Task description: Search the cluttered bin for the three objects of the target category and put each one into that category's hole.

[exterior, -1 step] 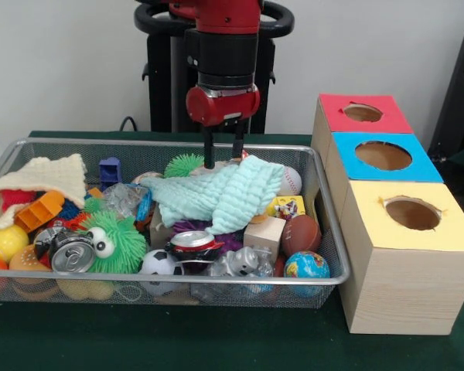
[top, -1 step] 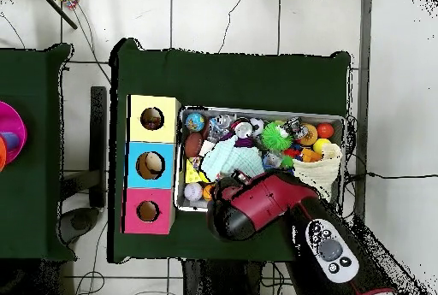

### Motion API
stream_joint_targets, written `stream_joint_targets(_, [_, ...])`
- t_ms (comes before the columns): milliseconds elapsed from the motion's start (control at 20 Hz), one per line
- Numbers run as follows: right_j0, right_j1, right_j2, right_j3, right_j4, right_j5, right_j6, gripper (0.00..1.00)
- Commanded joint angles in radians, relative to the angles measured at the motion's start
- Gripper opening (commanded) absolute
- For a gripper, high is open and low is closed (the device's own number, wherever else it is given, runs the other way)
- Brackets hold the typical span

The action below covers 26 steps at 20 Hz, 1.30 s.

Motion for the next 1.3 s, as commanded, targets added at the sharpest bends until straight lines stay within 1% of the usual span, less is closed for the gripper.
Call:
stream_joint_targets(50, [-0.028,0.019,-0.019,0.031,0.018,-0.017,0.050,1.00])
stream_joint_targets(250, [0.024,0.020,-0.067,0.004,-0.020,-0.035,0.096,1.00])
stream_joint_targets(300, [0.030,0.021,-0.065,-0.005,-0.016,-0.029,0.093,1.00])
stream_joint_targets(600, [0.026,0.035,-0.054,-0.013,0.000,-0.035,0.072,1.00])
stream_joint_targets(800, [0.017,0.050,-0.028,-0.013,0.043,-0.003,0.057,1.00])
stream_joint_targets(1000, [-0.008,0.062,0.004,-0.002,0.084,0.010,0.037,1.00])
stream_joint_targets(1200, [-0.006,0.064,-0.003,0.006,0.082,-0.014,0.043,1.00])
stream_joint_targets(1300, [0.013,0.067,-0.019,-0.003,0.074,-0.025,0.059,1.00])
